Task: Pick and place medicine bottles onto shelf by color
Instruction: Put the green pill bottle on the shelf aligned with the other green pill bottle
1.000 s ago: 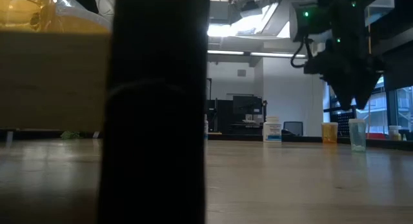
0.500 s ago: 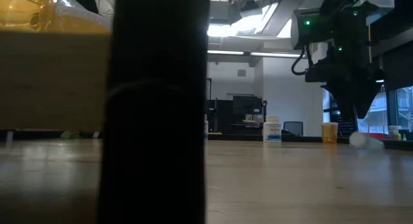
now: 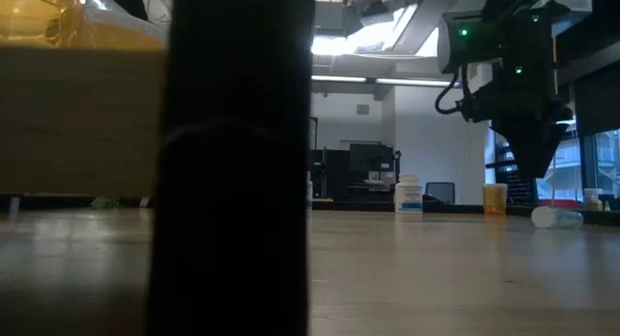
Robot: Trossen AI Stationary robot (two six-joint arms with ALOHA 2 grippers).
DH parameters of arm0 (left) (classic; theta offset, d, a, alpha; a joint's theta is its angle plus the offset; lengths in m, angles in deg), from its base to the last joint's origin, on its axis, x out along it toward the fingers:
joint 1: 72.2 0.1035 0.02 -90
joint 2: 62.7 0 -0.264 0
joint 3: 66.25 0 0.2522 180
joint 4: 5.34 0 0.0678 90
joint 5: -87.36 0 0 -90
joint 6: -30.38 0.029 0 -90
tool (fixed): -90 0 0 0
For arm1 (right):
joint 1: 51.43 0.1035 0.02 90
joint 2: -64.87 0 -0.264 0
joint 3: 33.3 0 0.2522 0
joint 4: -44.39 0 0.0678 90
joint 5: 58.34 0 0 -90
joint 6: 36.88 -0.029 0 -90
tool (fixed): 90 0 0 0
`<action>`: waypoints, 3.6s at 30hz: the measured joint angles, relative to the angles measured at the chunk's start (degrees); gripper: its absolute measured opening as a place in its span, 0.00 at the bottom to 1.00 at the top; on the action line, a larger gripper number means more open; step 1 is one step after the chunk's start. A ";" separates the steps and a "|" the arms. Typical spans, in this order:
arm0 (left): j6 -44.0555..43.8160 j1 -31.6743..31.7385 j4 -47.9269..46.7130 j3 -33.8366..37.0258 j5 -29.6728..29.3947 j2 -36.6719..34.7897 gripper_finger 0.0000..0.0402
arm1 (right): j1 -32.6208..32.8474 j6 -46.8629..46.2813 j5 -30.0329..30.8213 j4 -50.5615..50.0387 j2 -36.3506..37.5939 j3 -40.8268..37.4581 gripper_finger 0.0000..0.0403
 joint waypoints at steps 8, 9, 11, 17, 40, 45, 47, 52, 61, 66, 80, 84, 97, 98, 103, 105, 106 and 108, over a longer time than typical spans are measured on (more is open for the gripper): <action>-0.08 0.00 0.01 0.02 0.00 -0.01 0.35 | 2.17 14.00 -2.42 -1.57 0.00 -0.10 0.53; -0.09 0.00 0.01 0.02 0.00 -0.01 0.35 | 2.39 14.64 -2.41 -1.44 0.00 -0.34 0.53; -0.10 0.00 0.01 0.02 0.00 -0.02 0.35 | 2.72 15.76 -2.43 -1.58 0.00 -1.34 0.53; -0.08 0.00 0.03 0.02 -0.02 -0.01 0.35 | 2.94 20.81 -2.38 0.65 0.00 -5.54 0.53; -0.08 0.00 0.05 0.02 -0.03 0.00 0.35 | 2.92 26.89 0.31 6.84 -1.44 -10.58 0.53; -0.08 0.00 0.05 0.02 -0.04 -0.02 0.35 | 2.94 27.08 0.24 7.72 -5.22 -10.58 0.53; -0.08 0.00 0.05 0.02 -0.02 -0.02 0.35 | 2.92 27.30 0.12 7.75 -7.00 -10.56 0.53; -0.08 0.00 0.03 0.02 -0.02 0.01 0.35 | 2.94 27.45 -0.02 7.52 -9.27 -9.70 0.51; -0.08 0.00 0.05 0.02 -0.02 0.01 0.35 | 2.97 28.07 -0.20 10.93 -9.49 -8.17 0.32; -0.08 0.00 0.04 0.02 -0.02 0.01 0.35 | 2.94 28.07 0.52 13.99 -9.29 -7.99 0.23; -0.08 0.00 0.03 0.02 -0.07 0.01 0.35 | 3.71 31.00 3.23 29.11 -9.53 -3.09 0.24; -0.06 0.00 0.03 0.02 -0.23 0.01 0.35 | 3.71 33.32 3.87 34.59 -9.53 -1.40 0.24; 11.65 0.15 9.24 0.02 -5.22 0.09 0.35 | 10.17 41.51 16.70 51.93 -9.51 5.95 0.24; 13.75 0.45 10.95 0.02 -5.18 0.09 0.35 | 10.84 42.65 17.56 54.00 -9.51 5.95 0.24; 22.04 3.22 19.71 0.02 -5.18 0.09 0.35 | 13.85 47.16 20.33 61.92 -9.51 5.95 0.24; 24.27 4.59 22.47 0.02 -5.20 0.09 0.35 | 14.89 48.32 20.59 64.39 -9.51 5.95 0.24; 25.36 5.34 23.52 0.02 -5.19 0.09 0.35 | 15.40 48.82 20.60 65.55 -9.51 5.95 0.24; 27.31 6.89 25.39 0.02 -5.19 0.31 0.35 | 16.46 50.37 20.70 67.02 -9.51 5.95 0.24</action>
